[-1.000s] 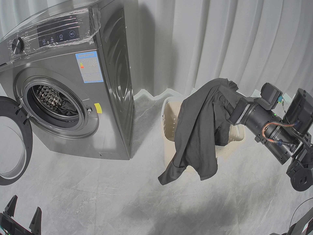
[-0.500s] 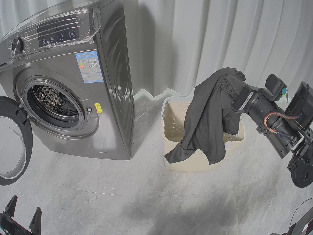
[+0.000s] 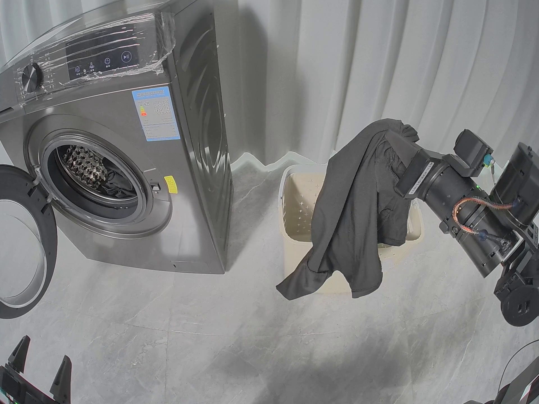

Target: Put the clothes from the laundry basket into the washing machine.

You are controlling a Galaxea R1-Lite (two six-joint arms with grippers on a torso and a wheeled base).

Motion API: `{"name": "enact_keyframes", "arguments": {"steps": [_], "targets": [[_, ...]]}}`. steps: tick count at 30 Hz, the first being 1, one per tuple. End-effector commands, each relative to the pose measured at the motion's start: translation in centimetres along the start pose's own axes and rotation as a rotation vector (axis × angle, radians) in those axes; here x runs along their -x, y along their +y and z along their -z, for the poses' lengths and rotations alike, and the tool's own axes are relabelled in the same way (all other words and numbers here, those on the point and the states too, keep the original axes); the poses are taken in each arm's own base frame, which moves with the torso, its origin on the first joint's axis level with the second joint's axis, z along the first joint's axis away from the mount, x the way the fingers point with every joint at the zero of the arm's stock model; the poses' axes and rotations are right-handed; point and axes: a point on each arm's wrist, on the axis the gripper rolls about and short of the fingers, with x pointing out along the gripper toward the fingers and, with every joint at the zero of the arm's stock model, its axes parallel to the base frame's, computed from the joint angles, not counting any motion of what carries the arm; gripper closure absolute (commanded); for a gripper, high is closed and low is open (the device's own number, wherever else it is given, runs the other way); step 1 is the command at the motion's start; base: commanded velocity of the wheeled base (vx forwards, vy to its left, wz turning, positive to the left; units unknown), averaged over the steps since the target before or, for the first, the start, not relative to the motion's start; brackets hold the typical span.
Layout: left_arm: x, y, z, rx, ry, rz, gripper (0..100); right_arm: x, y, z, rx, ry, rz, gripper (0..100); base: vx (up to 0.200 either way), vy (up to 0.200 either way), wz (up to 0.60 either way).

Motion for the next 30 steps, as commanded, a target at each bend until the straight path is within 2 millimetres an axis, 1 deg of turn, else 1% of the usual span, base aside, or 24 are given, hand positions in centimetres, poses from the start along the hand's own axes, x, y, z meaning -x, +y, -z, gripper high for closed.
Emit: {"name": "enact_keyframes", "arguments": {"steps": [1,17,26,30], "targets": [[0.00,0.02,0.43,0.000,0.000,-0.001,0,0.02,0.05,0.05,-0.001,0.002,-0.002,100,0.000,0.200,0.00],[0.00,0.02,0.45,0.000,0.001,0.001,0,0.07,0.03,0.36,0.000,0.013,-0.006,100,0.000,0.200,0.00],[0.00,0.02,0.43,0.000,0.000,-0.001,0,0.23,0.09,0.50,-0.001,0.020,-0.011,100,0.000,0.000,0.00],[0.00,0.02,0.45,0.000,0.001,0.001,0,0.23,0.08,0.59,0.000,0.024,-0.011,100,-0.200,0.000,0.00]]}}
